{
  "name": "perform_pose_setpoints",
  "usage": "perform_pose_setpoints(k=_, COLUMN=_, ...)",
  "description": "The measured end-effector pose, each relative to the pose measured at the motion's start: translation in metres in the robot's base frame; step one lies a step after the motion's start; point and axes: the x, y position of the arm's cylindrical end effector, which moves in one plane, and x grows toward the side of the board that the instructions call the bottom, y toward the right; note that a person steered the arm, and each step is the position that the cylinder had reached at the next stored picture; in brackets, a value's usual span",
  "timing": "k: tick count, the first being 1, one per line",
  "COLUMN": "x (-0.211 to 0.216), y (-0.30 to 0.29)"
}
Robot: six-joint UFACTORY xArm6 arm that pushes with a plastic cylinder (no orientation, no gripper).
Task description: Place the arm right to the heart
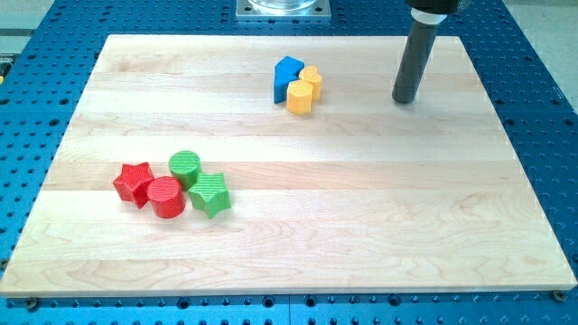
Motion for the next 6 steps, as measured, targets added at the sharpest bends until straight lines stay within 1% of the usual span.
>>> perform_pose_setpoints(k=4, x=0.000, y=-0.005)
perform_pose_setpoints(k=5, x=-0.002, y=-0.014)
perform_pose_setpoints(k=6, x=-0.028, y=-0.026)
